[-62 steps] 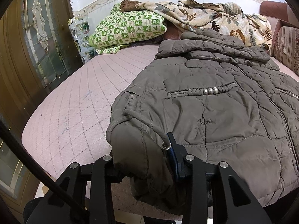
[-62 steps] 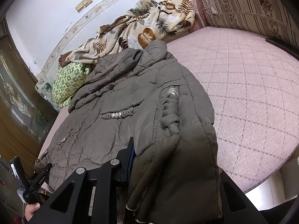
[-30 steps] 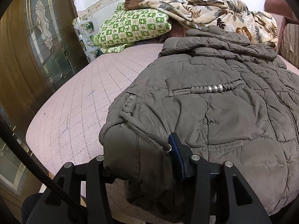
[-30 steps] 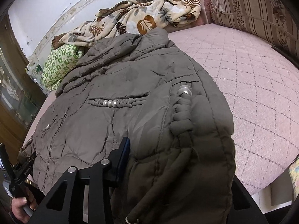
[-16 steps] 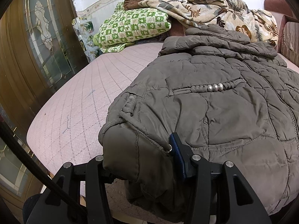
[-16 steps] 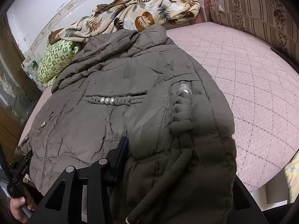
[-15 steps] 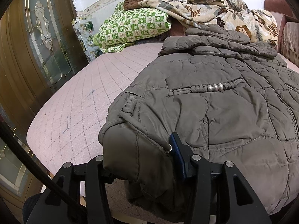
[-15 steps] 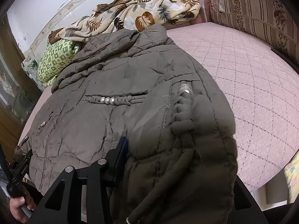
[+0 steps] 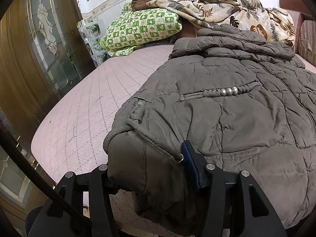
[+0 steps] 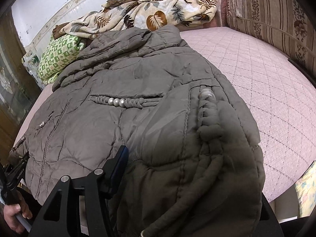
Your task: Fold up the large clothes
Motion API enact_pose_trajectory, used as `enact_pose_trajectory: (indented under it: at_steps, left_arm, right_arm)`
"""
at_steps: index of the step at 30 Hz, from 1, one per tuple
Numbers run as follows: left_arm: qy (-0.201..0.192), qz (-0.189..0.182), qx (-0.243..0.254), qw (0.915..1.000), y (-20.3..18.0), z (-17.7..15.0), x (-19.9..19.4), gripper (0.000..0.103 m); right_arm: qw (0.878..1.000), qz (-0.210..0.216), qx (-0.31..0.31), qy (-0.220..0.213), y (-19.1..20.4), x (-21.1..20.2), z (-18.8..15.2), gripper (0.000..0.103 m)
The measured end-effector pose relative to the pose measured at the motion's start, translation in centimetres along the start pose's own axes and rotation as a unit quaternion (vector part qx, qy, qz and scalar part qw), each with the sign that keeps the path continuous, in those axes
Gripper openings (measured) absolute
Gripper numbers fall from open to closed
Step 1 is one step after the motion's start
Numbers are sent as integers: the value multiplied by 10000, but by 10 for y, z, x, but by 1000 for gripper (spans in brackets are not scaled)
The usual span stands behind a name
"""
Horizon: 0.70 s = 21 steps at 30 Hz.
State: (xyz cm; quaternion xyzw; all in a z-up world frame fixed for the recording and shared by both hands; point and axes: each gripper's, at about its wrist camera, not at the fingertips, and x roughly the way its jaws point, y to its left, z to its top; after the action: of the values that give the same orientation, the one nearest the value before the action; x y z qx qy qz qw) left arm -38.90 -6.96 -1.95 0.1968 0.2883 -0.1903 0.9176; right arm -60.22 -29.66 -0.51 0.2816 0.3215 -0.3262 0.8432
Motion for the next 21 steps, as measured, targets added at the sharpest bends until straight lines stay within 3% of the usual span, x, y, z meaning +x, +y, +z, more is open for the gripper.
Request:
enact_pose_trajectory:
  at_steps: [5, 8, 13, 21]
  left_arm:
    - [15, -18, -36, 10000, 0, 0, -1, 52]
    - [-62, -94, 45, 9999, -2, 0, -4, 37]
    - [-207, -250, -87, 9994, 6, 4, -10, 26]
    - [-603, -364, -151, 9974, 14, 10, -27, 22]
  right_arm:
    - [9997, 151, 191, -69, -5, -3, 0, 37]
    - [9989, 312, 304, -162, -8, -8, 0, 29]
    - [9977, 456, 276, -415, -7, -20, 1, 24]
    - [9953, 610, 168, -726, -6, -36, 1, 22]
